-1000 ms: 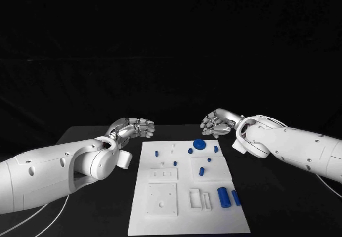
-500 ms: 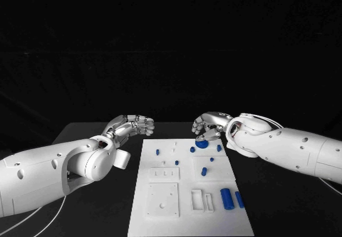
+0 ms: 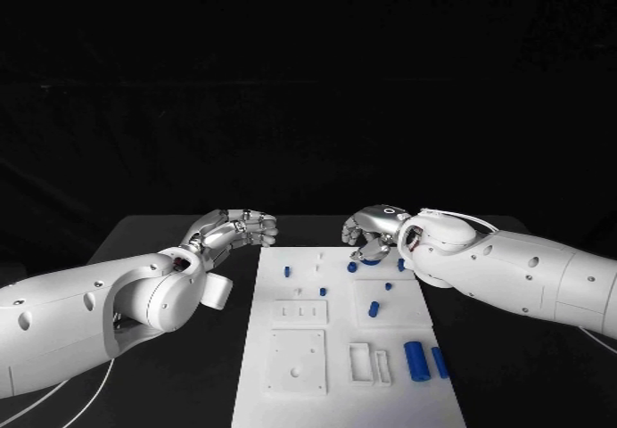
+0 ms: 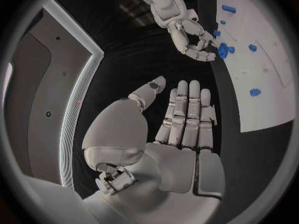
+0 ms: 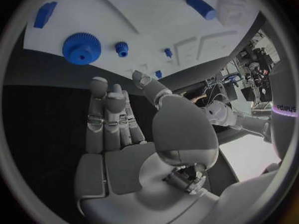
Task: Assemble the parts on the task board
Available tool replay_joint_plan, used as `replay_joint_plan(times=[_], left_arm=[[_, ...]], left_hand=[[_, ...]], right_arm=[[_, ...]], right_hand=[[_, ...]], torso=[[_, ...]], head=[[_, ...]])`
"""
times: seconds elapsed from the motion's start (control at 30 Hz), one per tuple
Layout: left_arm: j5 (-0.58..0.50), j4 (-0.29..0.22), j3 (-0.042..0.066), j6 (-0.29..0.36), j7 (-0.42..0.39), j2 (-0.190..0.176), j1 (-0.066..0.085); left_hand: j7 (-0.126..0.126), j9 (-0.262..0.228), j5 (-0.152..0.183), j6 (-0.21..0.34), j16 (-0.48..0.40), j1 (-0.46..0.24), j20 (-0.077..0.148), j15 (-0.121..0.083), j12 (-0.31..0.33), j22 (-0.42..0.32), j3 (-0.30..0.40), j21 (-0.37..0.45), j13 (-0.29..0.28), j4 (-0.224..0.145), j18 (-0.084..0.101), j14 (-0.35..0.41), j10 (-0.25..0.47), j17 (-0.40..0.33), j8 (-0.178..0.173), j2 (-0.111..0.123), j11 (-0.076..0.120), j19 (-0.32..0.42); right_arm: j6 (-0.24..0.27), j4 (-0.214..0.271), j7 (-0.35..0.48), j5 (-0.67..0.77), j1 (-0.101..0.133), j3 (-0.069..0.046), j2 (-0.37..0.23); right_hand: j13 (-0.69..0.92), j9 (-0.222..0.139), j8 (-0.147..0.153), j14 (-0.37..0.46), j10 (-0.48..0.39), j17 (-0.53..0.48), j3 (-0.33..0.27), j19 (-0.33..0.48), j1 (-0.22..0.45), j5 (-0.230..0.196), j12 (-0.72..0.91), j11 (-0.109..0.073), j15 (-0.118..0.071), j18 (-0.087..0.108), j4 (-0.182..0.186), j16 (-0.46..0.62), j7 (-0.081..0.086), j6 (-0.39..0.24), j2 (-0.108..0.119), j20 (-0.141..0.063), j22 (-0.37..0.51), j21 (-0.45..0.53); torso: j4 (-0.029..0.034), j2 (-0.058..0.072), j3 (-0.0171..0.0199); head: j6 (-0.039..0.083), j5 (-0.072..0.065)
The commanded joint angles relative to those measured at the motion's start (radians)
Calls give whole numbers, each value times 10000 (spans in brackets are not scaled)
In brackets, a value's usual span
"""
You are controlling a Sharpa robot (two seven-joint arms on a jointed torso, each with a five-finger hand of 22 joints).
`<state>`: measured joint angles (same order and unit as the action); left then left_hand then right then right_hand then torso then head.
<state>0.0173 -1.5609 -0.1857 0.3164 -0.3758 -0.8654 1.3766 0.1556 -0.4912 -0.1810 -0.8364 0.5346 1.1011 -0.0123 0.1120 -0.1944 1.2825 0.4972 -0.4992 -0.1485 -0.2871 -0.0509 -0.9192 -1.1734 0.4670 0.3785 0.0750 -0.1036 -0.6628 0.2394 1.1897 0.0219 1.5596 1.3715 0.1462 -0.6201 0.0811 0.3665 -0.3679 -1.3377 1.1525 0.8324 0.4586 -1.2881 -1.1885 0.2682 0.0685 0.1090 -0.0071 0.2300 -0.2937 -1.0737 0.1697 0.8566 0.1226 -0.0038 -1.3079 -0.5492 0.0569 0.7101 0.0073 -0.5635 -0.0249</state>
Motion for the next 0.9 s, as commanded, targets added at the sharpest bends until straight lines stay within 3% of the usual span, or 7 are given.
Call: replay_joint_plan(times=[0.03,0.43,0.5,0.9], left_arm=[[-29,43,7,-198,-99,27,13],[-124,73,6,-208,-98,37,13],[-124,67,7,-214,-94,39,13],[-175,163,5,-257,-48,40,12]], left_hand=[[38,15,43,11,-40,-94,22,-28,46,-13,20,-2,12,10,92,-62,7,-17,-44,11,-52,-51],[57,15,148,34,-84,-264,22,-25,178,-18,-25,4,35,45,105,-73,3,-31,-118,7,-80,-47],[58,10,250,33,-98,-304,27,-27,223,-19,-34,5,39,42,103,-79,-12,-35,-141,2,-82,-47],[64,7,305,39,-112,-347,27,-26,270,-22,-43,9,45,47,104,-83,-15,-38,-166,3,-90,-45]], right_arm=[[-146,42,-219,588,-27,0,3],[-449,189,-163,734,-154,10,-65],[-496,231,-194,794,-171,11,-87],[-522,249,-288,964,-220,13,-103]], right_hand=[[-11,-3,47,69,-48,-14,50,-61,20,49,-22,-9,3,317,5,-79,45,32,92,8,-223,-33],[-33,-1,66,114,-5,-95,9,-50,207,46,-17,-11,1,318,12,-227,32,78,167,51,-215,-101],[-36,-2,70,117,-8,-102,0,-49,220,46,-19,-10,3,318,12,-235,34,76,167,51,-215,-105],[-28,6,66,131,57,-140,4,-43,205,46,14,-27,-13,318,4,-287,21,111,140,41,-211,-127]], torso=[[49,141,33],[50,325,57],[100,460,4],[80,631,22]], head=[[39,-24],[40,-70],[135,-121],[260,-129]])
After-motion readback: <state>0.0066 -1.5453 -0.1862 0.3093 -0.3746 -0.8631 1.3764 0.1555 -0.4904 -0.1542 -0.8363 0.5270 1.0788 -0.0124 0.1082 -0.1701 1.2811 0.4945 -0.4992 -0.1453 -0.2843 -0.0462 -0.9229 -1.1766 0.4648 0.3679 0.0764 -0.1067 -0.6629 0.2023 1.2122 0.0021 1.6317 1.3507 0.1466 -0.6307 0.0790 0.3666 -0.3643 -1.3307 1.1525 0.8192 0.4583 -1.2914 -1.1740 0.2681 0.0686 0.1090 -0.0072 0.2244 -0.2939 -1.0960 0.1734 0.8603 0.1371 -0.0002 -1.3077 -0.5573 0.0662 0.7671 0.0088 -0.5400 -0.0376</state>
